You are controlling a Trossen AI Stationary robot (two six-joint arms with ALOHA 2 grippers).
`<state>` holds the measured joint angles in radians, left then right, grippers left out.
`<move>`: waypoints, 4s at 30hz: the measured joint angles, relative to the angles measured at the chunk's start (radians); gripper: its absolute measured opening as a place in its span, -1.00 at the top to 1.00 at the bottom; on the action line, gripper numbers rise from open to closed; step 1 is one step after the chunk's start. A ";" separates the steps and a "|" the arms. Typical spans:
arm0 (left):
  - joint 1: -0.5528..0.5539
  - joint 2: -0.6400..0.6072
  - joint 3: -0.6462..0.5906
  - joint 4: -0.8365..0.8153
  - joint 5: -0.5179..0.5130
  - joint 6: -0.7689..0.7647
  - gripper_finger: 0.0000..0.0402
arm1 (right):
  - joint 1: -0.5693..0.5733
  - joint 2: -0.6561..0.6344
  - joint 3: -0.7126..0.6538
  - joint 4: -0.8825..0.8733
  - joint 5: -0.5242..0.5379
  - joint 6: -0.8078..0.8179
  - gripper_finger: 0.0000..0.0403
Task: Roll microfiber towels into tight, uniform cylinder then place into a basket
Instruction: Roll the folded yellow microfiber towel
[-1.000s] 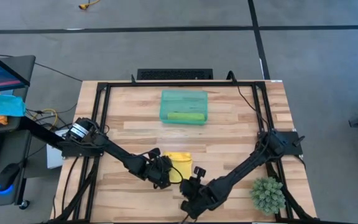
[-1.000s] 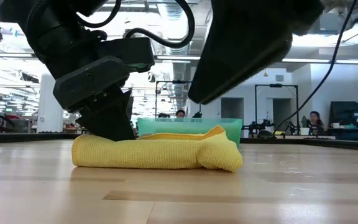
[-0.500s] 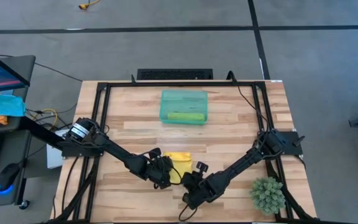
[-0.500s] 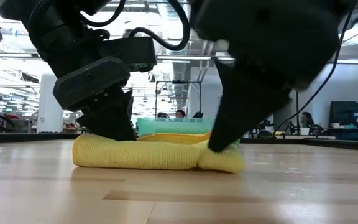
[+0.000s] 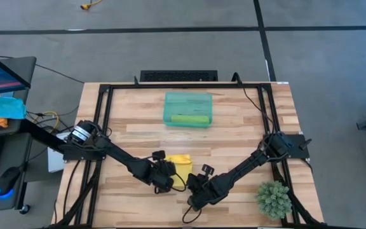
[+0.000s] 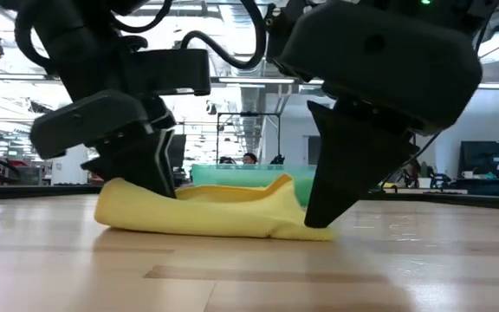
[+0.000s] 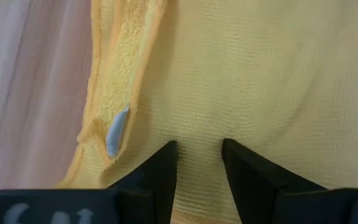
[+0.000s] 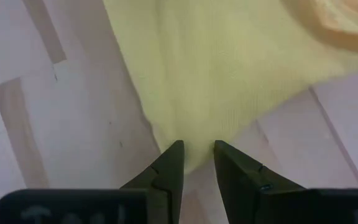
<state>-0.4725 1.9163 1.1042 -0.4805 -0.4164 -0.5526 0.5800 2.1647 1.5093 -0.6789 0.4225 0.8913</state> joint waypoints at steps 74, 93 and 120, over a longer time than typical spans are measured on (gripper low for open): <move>-0.134 -0.001 -0.030 0.032 -0.089 0.007 0.37 | -0.023 0.055 0.017 0.109 -0.010 -0.166 0.70; -0.136 0.002 0.018 0.015 -0.035 0.039 0.37 | 0.004 0.058 0.013 0.182 -0.011 -0.219 0.44; -0.139 0.002 0.032 0.007 -0.041 0.062 0.05 | 0.035 0.063 0.191 -0.069 0.004 -0.343 0.26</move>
<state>-0.6117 1.9179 1.1367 -0.4735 -0.4572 -0.4904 0.6149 2.2280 1.7007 -0.7476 0.4261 0.5482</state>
